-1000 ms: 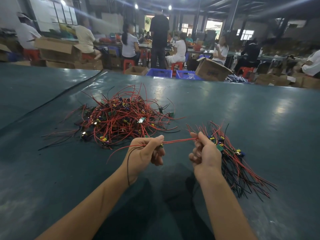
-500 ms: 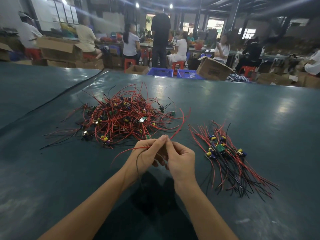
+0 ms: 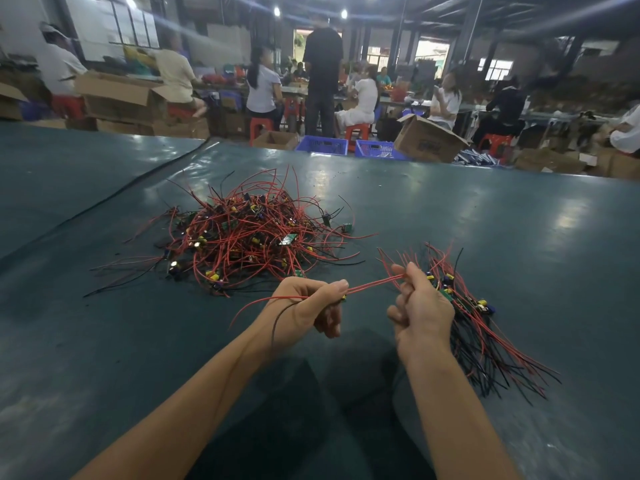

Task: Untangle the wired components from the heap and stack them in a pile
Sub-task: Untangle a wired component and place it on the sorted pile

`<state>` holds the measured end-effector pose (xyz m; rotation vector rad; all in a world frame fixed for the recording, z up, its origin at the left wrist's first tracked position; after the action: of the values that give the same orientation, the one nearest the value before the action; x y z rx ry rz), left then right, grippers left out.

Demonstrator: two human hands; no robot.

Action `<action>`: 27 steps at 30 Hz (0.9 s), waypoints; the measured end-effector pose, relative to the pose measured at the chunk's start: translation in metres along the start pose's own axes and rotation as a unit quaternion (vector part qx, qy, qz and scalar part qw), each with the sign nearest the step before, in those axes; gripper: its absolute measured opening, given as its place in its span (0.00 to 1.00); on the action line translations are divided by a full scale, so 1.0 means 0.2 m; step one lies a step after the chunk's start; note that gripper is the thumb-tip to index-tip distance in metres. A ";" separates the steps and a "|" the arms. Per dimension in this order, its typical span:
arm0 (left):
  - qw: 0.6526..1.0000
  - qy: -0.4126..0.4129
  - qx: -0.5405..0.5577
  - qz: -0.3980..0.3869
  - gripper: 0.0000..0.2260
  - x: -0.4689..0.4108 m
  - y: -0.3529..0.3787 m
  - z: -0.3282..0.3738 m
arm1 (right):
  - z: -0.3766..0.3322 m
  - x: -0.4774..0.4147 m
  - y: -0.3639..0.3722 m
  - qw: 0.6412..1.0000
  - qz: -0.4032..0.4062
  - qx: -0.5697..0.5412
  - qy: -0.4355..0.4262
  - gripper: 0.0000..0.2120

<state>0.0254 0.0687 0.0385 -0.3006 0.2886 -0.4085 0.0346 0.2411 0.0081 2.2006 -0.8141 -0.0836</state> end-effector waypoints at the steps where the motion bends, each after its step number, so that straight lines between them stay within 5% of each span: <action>1: 1.000 -0.002 0.003 0.003 0.21 0.00 -0.01 -0.01 | 0.00 -0.01 -0.01 1.000 0.002 -0.005 -0.002 0.12; 13: 0.980 -0.098 0.119 0.126 0.16 0.00 -0.09 -0.12 | -0.03 0.07 0.06 0.992 -0.056 0.036 -0.106 0.15; 22: 0.955 -0.131 0.205 0.168 0.16 0.00 -0.13 -0.16 | -0.02 0.08 0.07 0.995 -0.069 -0.036 -0.063 0.08; 27: 0.932 -0.120 0.246 0.239 0.17 0.03 -0.19 -0.17 | -0.01 0.12 0.13 0.988 -0.151 -0.019 -0.042 0.09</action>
<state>0.0060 0.0246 0.0197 0.2147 0.0069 0.0490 0.0403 0.2168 0.0317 2.2808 -0.5139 -0.3396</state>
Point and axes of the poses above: each hand's wrist, its own x-axis away from the middle knuckle, its own y-axis out of the palm, z = x × y, the point moved 7 cm from there along -x, towards the middle knuckle, and after that the axes turned 15 degrees about -x, right-handed, at the moved point
